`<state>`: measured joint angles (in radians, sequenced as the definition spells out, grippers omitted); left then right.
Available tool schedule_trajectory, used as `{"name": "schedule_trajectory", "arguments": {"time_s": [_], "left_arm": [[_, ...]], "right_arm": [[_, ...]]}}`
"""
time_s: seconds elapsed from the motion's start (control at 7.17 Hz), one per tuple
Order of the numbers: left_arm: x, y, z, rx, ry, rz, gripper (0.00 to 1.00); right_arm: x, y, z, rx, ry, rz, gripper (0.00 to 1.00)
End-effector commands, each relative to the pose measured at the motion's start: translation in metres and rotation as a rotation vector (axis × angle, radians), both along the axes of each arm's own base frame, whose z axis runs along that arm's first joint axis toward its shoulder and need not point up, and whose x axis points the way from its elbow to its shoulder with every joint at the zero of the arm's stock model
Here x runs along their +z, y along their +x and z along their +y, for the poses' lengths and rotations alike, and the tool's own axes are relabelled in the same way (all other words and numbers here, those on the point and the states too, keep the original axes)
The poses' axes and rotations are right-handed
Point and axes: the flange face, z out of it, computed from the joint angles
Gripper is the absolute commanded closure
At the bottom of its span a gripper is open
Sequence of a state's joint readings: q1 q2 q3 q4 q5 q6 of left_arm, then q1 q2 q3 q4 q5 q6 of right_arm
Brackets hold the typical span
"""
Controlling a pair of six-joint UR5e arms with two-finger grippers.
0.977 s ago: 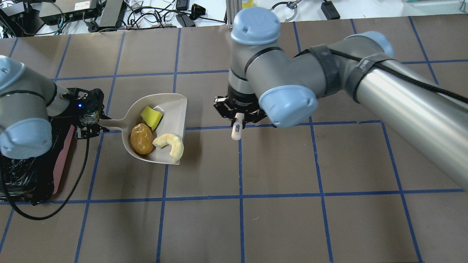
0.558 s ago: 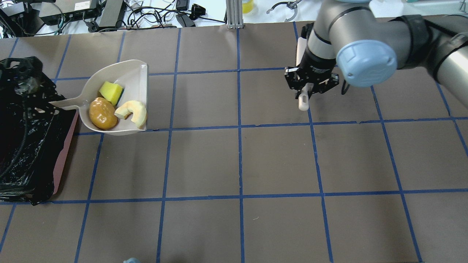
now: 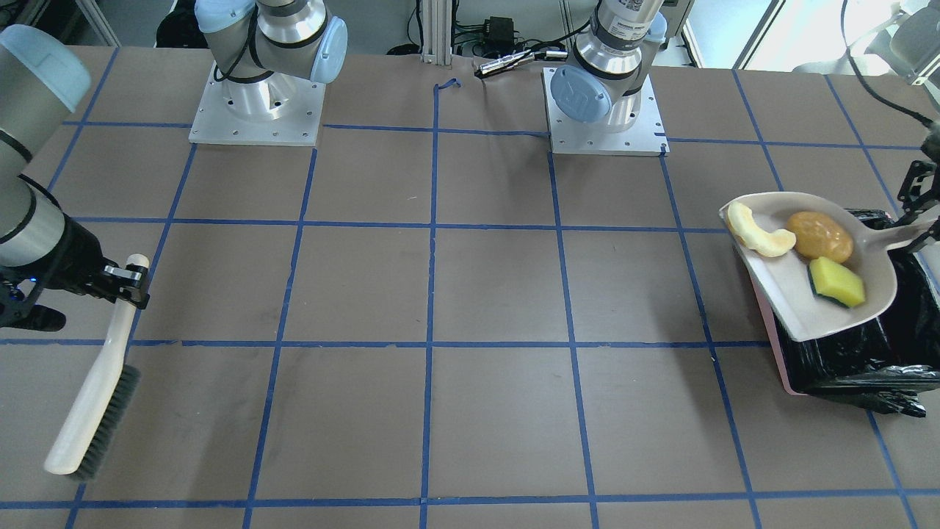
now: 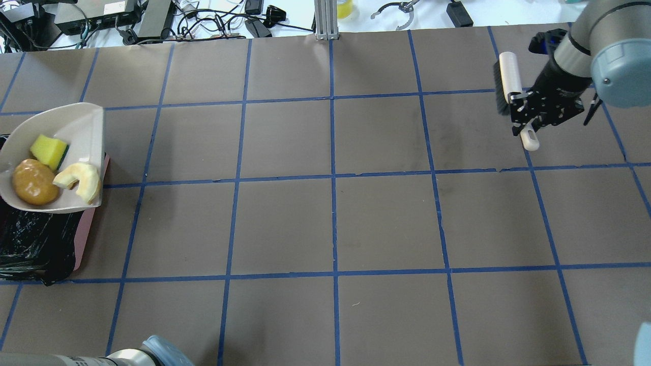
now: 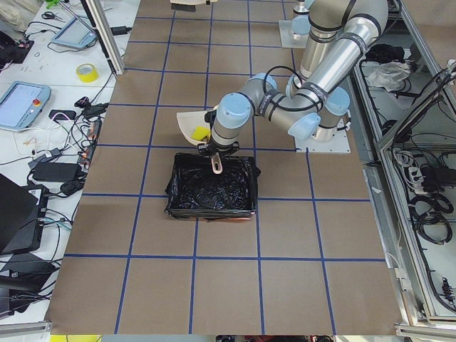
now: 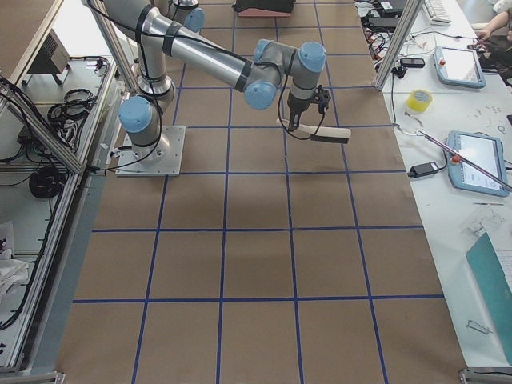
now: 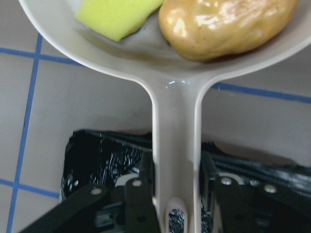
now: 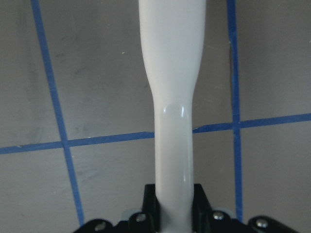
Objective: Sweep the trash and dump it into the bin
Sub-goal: 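Lift the dustpan over the bin with the left gripper while the right withdraws the brush, then tip the dustpan with the left gripper to dump the items into the bin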
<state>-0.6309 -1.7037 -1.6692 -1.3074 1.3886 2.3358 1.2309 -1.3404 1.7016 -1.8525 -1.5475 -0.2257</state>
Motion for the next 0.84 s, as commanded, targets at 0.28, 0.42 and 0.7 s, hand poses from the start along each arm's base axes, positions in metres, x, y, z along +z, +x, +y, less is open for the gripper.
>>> {"name": "schedule_trajectory", "arguments": {"time_s": [0.28, 0.42, 0.7], "left_arm": [[0.059, 0.085, 0.029, -0.088, 0.181, -0.466, 1.00], [0.068, 0.088, 0.026, -0.114, 0.185, -0.559, 1.00], [0.078, 0.059, -0.005, -0.165, 0.261, -0.741, 1.00]], "right_arm": [[-0.061, -0.069, -0.004, 0.061, 0.022, 0.029, 1.00], [-0.062, -0.069, -0.004, 0.062, 0.015, 0.028, 1.00], [-0.082, -0.063, 0.005, 0.060, 0.029, 0.012, 1.00]]}}
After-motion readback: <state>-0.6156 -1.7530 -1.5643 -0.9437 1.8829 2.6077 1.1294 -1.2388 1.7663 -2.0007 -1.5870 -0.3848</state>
